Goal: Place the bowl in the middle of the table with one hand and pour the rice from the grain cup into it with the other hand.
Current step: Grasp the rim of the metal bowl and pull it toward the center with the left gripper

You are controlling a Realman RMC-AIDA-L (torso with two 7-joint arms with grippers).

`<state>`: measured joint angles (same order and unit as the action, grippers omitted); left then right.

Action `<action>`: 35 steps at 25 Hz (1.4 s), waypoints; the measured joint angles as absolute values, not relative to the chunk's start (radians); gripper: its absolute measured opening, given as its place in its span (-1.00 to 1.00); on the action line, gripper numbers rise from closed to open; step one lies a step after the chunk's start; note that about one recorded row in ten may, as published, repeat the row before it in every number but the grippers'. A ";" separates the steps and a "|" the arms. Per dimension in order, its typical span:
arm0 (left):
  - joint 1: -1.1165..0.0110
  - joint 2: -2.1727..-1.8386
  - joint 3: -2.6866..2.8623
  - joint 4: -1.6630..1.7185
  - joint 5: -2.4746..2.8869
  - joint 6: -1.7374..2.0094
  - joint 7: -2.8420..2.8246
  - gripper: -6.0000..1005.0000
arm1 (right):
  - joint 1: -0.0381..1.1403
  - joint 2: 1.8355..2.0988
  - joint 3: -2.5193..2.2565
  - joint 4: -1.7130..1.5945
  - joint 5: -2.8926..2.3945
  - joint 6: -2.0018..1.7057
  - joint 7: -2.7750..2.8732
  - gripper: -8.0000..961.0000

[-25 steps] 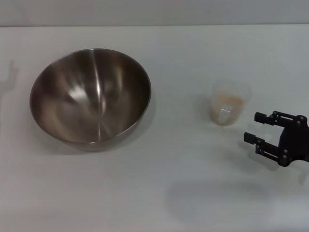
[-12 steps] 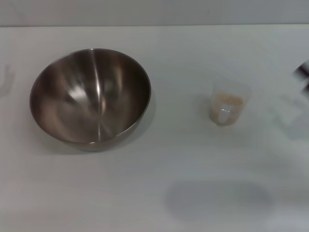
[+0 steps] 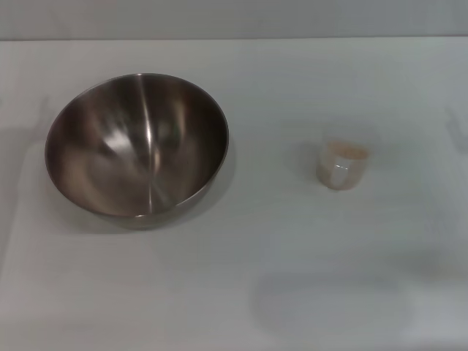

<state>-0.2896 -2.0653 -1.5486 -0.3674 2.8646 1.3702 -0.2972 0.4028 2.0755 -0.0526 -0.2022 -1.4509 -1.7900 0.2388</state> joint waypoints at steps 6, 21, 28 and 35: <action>-0.219 -2.035 -1.559 -0.779 2.888 0.868 -0.285 0.67 | 0.433 2.075 -0.059 -0.191 -1.453 -1.732 0.168 0.12; -0.313 -1.994 -1.806 -1.660 2.803 -0.817 -0.038 0.67 | 0.470 2.076 -0.051 -0.190 -1.449 -1.665 0.165 0.12; -0.456 -2.055 -2.118 -1.680 2.619 -1.387 0.285 0.67 | 0.466 2.075 -0.050 -0.191 -1.439 -1.669 0.164 0.12; -0.457 -2.057 -2.108 -1.656 2.650 -1.506 0.304 0.66 | 0.463 2.073 -0.049 -0.200 -1.414 -1.665 0.164 0.12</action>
